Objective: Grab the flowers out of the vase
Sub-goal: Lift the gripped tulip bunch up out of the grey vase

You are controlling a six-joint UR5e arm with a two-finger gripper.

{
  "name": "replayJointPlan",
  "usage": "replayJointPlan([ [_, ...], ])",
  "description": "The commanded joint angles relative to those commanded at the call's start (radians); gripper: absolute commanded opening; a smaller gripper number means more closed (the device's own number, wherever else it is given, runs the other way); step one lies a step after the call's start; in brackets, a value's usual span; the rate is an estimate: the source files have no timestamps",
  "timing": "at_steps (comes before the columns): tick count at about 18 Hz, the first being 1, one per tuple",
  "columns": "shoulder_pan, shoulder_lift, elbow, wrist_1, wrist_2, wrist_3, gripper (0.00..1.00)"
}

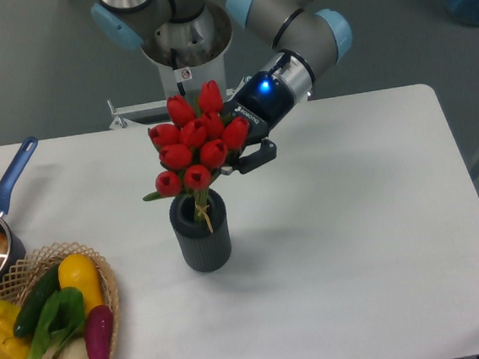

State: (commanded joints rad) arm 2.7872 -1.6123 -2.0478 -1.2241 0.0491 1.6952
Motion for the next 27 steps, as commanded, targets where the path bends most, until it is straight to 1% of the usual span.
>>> replayJointPlan([
  [3, 0.008, 0.017, 0.0, 0.0, -0.008, -0.051, 0.48],
  [6, 0.008, 0.025, 0.002, 0.0, -0.011, -0.065, 0.48],
  [10, 0.008, 0.051, 0.003, 0.0, -0.018, -0.137, 0.48],
  [14, 0.018, 0.054, 0.011, 0.002, -0.08, -0.144, 0.48],
  [21, 0.049, 0.061, 0.052, 0.002, -0.083, -0.203, 0.48],
  [27, 0.081, 0.075, 0.06, 0.002, -0.083, -0.203, 0.48],
])
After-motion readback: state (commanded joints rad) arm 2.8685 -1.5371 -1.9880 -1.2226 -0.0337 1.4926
